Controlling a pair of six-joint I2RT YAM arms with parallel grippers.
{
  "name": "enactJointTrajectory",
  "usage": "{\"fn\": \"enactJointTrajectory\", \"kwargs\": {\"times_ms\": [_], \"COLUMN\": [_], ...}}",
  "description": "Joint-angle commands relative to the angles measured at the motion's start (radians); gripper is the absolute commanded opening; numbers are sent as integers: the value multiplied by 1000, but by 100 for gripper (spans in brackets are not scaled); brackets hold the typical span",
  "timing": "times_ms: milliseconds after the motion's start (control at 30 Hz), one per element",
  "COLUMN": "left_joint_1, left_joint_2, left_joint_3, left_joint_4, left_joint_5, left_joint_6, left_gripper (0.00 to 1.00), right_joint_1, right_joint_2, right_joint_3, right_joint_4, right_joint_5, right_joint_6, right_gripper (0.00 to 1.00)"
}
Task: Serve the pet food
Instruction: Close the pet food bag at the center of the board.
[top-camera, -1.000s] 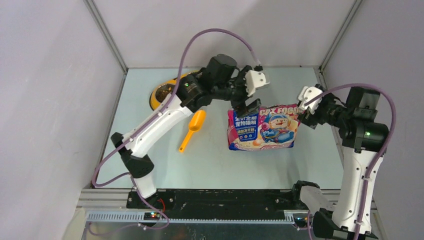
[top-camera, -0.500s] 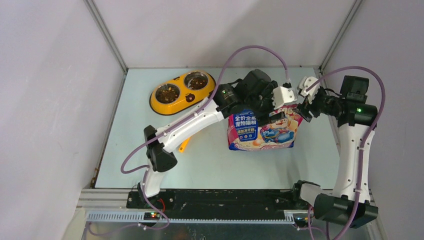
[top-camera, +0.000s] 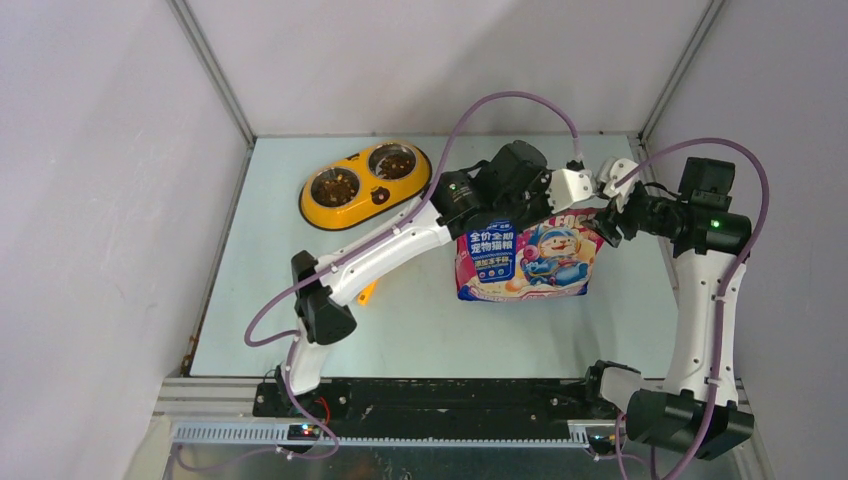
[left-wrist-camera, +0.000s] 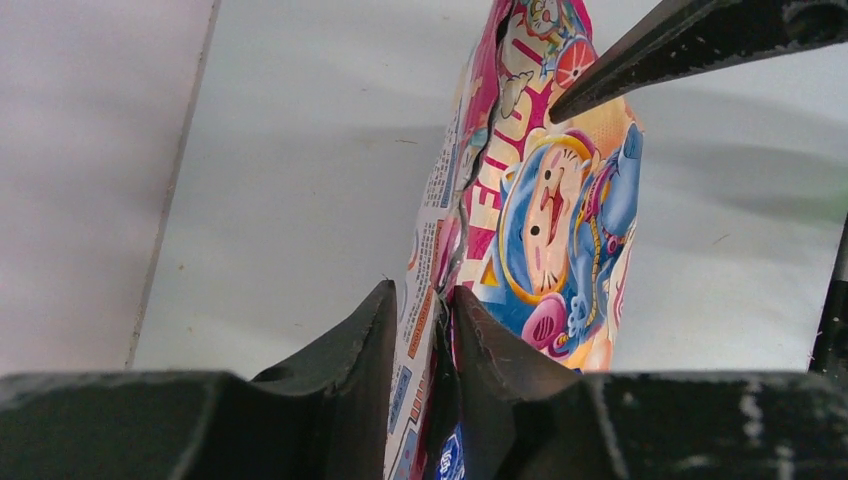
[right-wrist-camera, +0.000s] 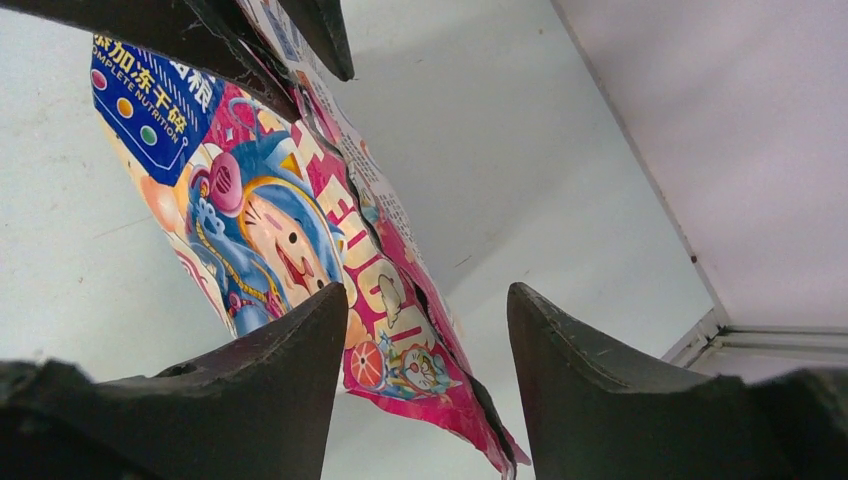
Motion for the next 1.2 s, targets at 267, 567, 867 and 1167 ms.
{"fn": "enactJointTrajectory", "kwargs": {"times_ms": [267,567,867,1167], "left_joint_1": [-7,-7,-4,20], "left_joint_2": [-12,-42,-81,-110], "left_joint_3": [-33,-33,-38,-108], "left_joint_4": [76,73,20,7], "left_joint_5": [-52,-114,-167,-193], "left_joint_6": [4,-7,-33,-42], "left_gripper": [2,0,6,1], "right_joint_1": [-12,-20,-29,-57], "right_joint_2": [11,14,8,-6], "right_joint_3": [-9,-8,-7,-7], "right_joint_4": [16,51,97,111], "right_joint_5": [-24,-6,21,10], "right_joint_6": [-6,25,67,89], "right_gripper": [55,33,0,0]}}
